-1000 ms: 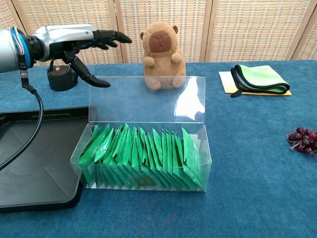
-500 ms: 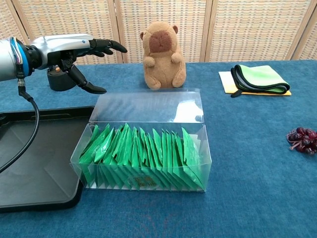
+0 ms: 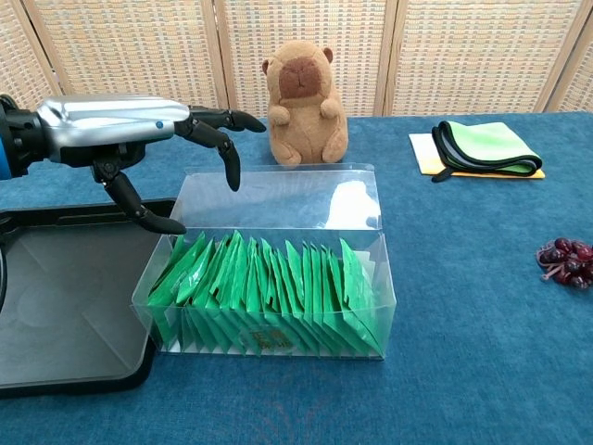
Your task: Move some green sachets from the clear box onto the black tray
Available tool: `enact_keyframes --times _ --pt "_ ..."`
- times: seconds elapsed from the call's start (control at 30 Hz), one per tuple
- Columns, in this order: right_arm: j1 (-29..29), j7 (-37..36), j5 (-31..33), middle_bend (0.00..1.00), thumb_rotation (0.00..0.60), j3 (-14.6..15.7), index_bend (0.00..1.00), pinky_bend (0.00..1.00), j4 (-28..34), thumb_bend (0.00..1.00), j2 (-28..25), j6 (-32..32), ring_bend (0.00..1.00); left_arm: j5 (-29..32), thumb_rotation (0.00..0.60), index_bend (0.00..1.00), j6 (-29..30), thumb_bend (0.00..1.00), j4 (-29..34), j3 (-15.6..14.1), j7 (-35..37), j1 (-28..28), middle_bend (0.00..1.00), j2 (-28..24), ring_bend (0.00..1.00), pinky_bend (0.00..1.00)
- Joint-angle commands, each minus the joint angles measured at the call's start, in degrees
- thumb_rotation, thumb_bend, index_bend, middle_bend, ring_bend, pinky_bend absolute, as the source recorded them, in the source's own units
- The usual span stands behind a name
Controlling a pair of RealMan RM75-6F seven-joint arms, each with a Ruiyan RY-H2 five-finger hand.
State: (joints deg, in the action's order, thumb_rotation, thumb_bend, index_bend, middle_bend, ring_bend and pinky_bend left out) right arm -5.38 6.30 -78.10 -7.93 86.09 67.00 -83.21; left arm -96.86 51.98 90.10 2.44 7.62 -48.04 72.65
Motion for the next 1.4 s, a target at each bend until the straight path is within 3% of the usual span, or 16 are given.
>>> enact_keyframes --times 0.03,1.13,1.4 --pt "-0.01 0.10 0.10 0.00 0.600 -0.02 0.00 0.00 -0.03 0.00 0.04 0.04 0.00 -0.49 0.600 0.37 -0.09 0.26 -0.26 -0.77 -1.89 -0.23 0.00 -0.08 0.00 0.00" --pt "-0.24 -0.48 0.47 0.00 0.600 -0.08 0.00 0.00 -0.73 0.00 0.24 0.44 0.00 1.62 0.600 0.38 -2.07 0.26 -4.74 -3.56 -6.73 -0.60 0.00 5.49 0.00 0.00" --pt "-0.35 -0.45 0.60 0.00 0.600 -0.02 0.00 0.00 -0.81 0.00 0.28 0.77 0.00 1.69 0.600 0.39 -2.83 0.32 -5.37 -3.99 -7.87 -1.01 0.00 6.14 0.00 0.00"
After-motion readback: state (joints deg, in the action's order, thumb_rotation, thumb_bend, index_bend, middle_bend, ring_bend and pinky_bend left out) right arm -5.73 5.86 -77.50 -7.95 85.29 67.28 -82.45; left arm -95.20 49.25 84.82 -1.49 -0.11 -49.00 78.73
